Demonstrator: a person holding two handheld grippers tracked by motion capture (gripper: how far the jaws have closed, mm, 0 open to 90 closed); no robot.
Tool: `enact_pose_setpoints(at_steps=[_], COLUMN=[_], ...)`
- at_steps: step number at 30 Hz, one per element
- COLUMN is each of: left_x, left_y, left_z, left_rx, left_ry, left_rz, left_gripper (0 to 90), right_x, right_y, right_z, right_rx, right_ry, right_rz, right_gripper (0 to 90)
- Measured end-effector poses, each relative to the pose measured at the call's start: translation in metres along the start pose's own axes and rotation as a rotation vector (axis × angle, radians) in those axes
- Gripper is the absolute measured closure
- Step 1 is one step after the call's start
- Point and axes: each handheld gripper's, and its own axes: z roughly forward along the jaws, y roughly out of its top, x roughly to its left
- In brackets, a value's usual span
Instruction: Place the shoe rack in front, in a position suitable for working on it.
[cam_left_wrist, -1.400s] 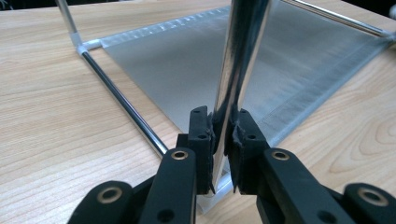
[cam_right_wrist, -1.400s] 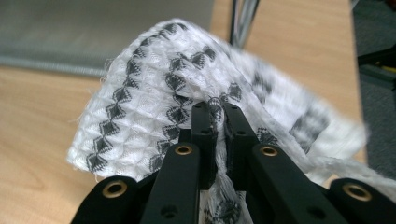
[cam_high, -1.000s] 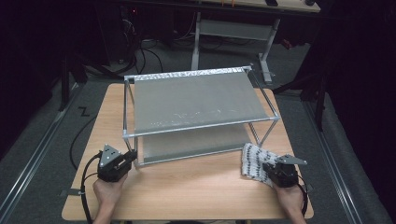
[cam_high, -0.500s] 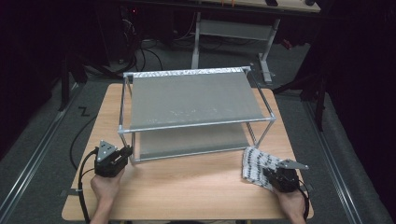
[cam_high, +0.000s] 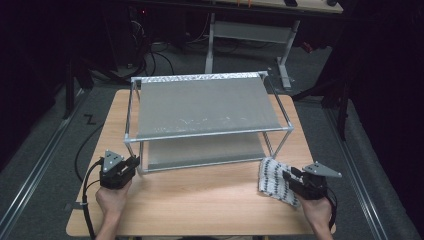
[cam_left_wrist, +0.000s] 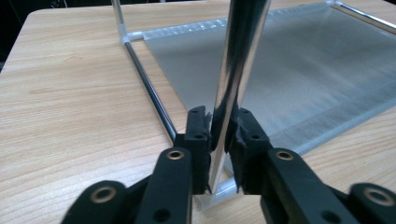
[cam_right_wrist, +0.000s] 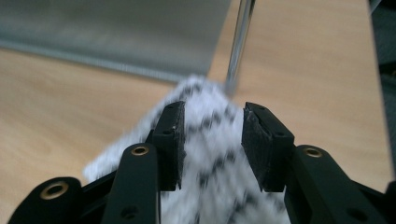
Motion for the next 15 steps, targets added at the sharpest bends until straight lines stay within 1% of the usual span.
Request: enact_pose_setpoints(at_steps=[3, 6, 8, 9, 12, 15], left_x=[-0.001, -0.003, -0.004, -0.004, -0.003, -0.002], left_y=[-0.002, -0.003, -0.004, -0.004, -0.002, 0.001], left_z=[-0.002, -0.002, -0.002, -0.002, 0.000, 0.001], left_rx=[0.004, 0.019, 0.027, 0.027, 0.041, 0.039], left_ry=[0.013, 0.015, 0.017, 0.018, 0.026, 0.020], left_rz=[0.006, 0.007, 0.017, 0.016, 0.019, 0.019], left_gripper=[73.0, 69.9, 71.5, 74.3, 79.3, 80.3], right_x=[-0.002, -0.006, -0.010, -0.012, -0.014, -0.014], right_y=[0.025, 0.045, 0.057, 0.062, 0.071, 0.076], right_z=[0.003, 0.014, 0.023, 0.028, 0.036, 0.043], right_rx=[-0.026, -0.026, -0.025, -0.026, -0.025, -0.028], right_ry=[-0.024, -0.042, -0.054, -0.062, -0.072, -0.070], right_rz=[-0.017, -0.014, 0.001, 0.006, 0.017, 0.022], right_gripper=[59.8, 59.9, 60.0, 60.3, 62.6, 67.4])
